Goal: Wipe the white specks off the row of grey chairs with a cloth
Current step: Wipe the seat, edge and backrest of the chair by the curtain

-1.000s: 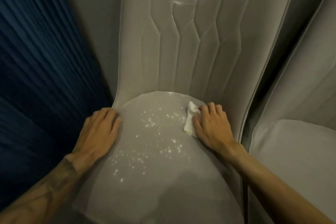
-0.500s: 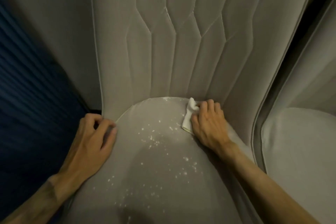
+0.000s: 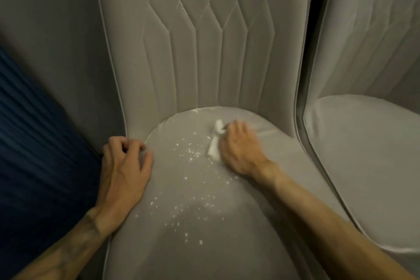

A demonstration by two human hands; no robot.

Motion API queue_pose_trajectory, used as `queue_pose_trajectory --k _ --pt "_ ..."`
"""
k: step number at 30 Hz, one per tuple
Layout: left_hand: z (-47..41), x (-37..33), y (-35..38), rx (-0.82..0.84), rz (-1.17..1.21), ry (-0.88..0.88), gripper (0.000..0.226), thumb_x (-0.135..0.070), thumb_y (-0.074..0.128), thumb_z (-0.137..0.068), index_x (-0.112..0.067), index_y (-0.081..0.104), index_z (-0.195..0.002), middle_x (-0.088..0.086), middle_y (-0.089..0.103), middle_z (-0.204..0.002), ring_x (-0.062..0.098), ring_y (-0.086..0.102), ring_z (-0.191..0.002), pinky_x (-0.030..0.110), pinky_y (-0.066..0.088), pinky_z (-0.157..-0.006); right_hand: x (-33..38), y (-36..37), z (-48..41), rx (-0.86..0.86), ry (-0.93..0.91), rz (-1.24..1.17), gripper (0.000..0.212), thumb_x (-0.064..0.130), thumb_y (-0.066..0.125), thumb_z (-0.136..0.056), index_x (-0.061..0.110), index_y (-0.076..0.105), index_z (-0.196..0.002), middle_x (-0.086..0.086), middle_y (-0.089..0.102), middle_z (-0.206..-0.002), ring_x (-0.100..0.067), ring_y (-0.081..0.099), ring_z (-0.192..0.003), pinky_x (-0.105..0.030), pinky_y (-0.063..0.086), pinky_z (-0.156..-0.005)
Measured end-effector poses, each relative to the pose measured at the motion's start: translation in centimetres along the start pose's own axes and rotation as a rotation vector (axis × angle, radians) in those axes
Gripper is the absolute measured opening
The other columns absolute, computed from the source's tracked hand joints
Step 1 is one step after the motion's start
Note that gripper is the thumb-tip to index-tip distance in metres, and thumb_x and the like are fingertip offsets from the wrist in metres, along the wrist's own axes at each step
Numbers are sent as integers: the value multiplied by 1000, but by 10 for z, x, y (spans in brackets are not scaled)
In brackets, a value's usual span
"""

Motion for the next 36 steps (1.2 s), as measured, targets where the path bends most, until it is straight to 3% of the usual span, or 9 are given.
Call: queue_pose_trajectory --k 4,9,15,17,22,28,30,34,36 --pt "-5 -8 -6 29 -61 60 18 -31 60 -102 -13 55 -101 4 34 -109 26 43 -97 50 53 -80 28 -17 24 -44 -171 -128 35 28 28 -104 6 55 -105 -15 54 -105 -32 48 -91 -45 37 -84" --pt "-11 -11 -9 -20 -129 51 20 -26 59 -102 -12 52 -91 6 35 -102 27 42 -91 49 51 -73 -73 -15 -4 -4 383 24 33 30 32 -104 5 48 -118 -18 50 -122 -35 47 -110 -44 36 -93" --pt "-10 -7 -4 -46 -134 41 17 -27 60 -102 -16 51 -93 3 32 -101 23 40 -88 46 52 -68 48 -5 -7 -72 -126 -146 31 25 34 -102 4 56 -103 -19 55 -104 -34 48 -91 -49 37 -84" --pt "-11 -7 -4 -45 -118 33 18 -26 62 -101 -17 49 -92 2 30 -100 22 39 -86 44 52 -66 18 -13 -12 -70 -89 -159 28 24 38 -103 2 55 -109 -19 54 -107 -35 48 -95 -48 36 -89" --pt "-11 -5 -1 -57 -109 3 19 -28 61 -100 -18 48 -91 0 28 -101 22 40 -87 45 54 -63 -65 -11 -46 12 445 5 34 28 32 -104 4 47 -122 -18 48 -128 -34 46 -115 -44 36 -96" --pt "-11 1 3 -44 -74 -17 19 -29 57 -101 -20 45 -91 0 29 -103 23 40 -92 48 55 -67 46 4 -44 -66 -117 -189 32 25 35 -102 3 54 -114 -19 54 -112 -35 48 -98 -48 38 -89" --pt "-10 0 2 -51 -75 -7 19 -28 58 -101 -19 45 -91 0 29 -103 23 40 -92 49 55 -66 15 -4 -43 -64 -83 -133 32 25 37 -104 1 54 -115 -20 53 -113 -35 48 -100 -49 37 -92" --pt "-11 1 4 -69 -77 -16 20 -28 58 -101 -17 46 -90 2 31 -103 23 39 -91 48 54 -62 -54 -2 -68 50 317 78 35 27 29 -105 3 48 -121 -19 49 -126 -33 45 -115 -45 31 -97" --pt "-11 1 5 -73 -76 -8 20 -28 57 -101 -17 45 -90 3 31 -103 23 39 -91 48 54 -63 -10 6 -80 37 193 68 40 26 25 -103 2 51 -122 -19 50 -127 -32 45 -114 -44 30 -96"
Point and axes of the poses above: each hand's wrist, its own z-axis away from the middle knuckle, its own y-axis out of the palm, x = y × z, the point moved 7 cm from there along -z, towards the middle knuckle
